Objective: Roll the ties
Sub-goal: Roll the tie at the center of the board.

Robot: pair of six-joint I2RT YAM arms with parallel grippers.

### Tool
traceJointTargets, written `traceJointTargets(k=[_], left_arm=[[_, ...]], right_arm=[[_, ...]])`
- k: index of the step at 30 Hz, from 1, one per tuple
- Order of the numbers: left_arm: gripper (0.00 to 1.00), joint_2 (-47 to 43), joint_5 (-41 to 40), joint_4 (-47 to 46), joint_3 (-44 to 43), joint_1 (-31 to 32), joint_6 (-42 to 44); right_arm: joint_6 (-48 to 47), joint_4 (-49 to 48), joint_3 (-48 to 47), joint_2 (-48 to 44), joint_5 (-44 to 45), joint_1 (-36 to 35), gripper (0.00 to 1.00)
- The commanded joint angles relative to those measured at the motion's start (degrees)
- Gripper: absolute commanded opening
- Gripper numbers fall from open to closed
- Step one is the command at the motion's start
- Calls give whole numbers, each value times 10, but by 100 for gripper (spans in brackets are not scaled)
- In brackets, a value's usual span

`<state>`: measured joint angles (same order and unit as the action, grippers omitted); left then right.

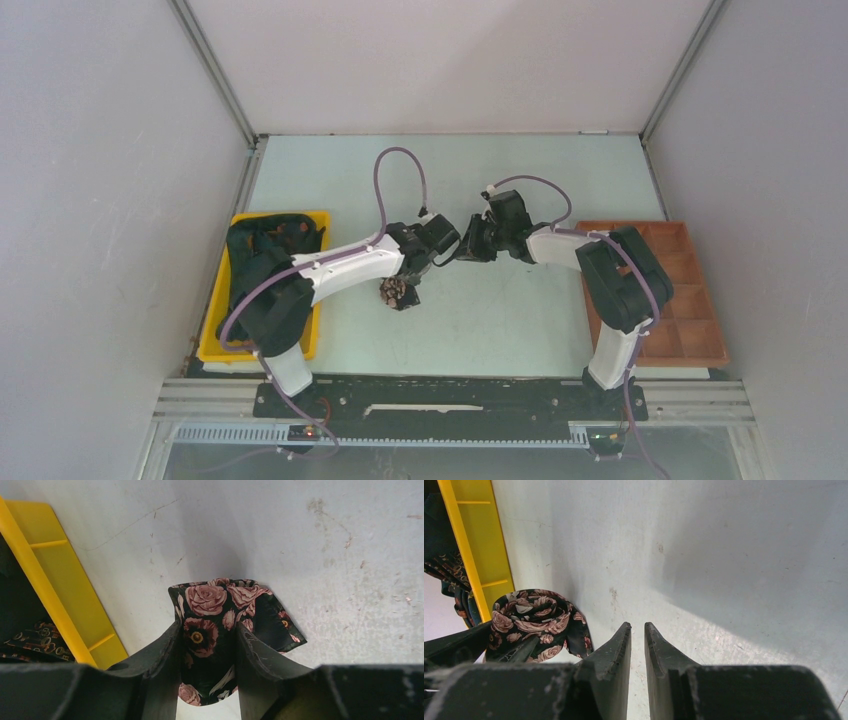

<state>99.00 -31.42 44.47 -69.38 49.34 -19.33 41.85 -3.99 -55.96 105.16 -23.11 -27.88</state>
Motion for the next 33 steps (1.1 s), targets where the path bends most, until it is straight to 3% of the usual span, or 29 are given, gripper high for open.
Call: traceJointTargets(k=[1,12,33], left_arm=[[42,-23,-27,-20,33,4,14],[43,-62,-42,-56,103,33,12],[57,5,20,-39,55,94,-29]], right_arm=[[2,-7,2,-23,10,3,19],[2,-7,2,-17,13,4,19],[-8,23,3,-40,36,2,18]])
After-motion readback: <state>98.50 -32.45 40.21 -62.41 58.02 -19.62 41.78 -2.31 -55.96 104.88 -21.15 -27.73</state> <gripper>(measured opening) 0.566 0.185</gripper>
